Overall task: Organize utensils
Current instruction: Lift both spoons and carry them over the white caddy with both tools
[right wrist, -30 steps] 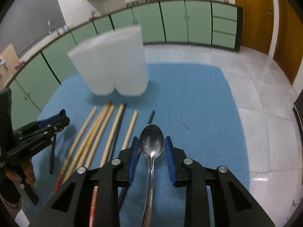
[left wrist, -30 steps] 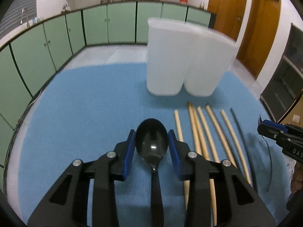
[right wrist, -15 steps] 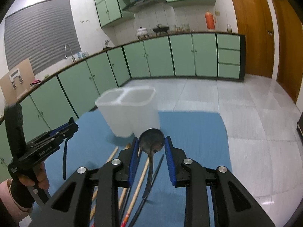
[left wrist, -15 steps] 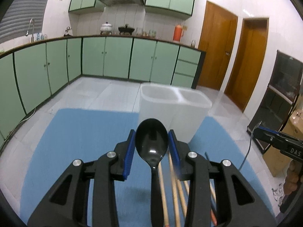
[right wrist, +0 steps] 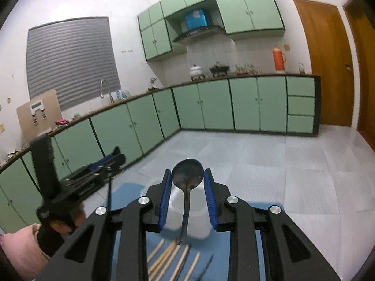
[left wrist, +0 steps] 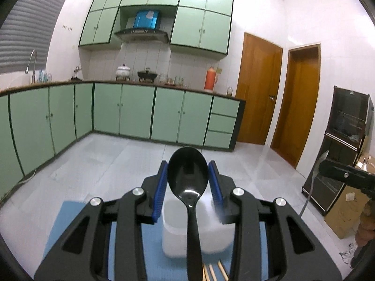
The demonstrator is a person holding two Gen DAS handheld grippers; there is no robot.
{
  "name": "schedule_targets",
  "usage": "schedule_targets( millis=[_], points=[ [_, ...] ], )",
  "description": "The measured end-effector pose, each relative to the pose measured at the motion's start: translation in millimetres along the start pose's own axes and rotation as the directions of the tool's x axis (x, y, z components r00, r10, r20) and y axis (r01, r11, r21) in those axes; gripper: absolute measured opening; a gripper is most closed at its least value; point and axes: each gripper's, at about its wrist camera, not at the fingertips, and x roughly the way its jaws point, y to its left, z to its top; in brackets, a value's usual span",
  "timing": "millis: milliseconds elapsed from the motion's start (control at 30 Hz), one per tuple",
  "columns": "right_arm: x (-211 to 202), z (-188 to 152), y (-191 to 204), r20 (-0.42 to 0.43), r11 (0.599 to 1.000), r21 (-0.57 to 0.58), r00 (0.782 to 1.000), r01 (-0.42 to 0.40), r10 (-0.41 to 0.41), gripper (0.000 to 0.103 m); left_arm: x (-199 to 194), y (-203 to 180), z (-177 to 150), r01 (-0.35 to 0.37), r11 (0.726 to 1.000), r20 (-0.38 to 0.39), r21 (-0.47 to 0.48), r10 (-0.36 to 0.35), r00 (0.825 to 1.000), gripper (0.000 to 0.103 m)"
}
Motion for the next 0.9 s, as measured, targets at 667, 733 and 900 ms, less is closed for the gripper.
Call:
schedule_targets(
  millis=[667, 733, 900],
  points=[
    [121, 16, -19, -0.07, 1.0, 0.002, 0.997, 0.026, -0.026, 0.028, 108, 6, 2, 0.014, 1.0, 0.008, -0.024, -0.014, 1.0, 0.033],
    [127, 9, -20, -0.082, 1.0, 0.007, 0.996, 0.022, -0.021, 0.028, 110, 9, -5, 0.015, 1.0, -0.001, -0.027, -0.015, 1.0, 0.033],
    [136, -9, -19, -0.117, 1.0, 0.008, 0.993, 0.013, -0.012, 0.028, 112, 12, -22, 0.018, 0.999, -0.04, -0.028, -0.019, 0.999, 0.034]
  ],
)
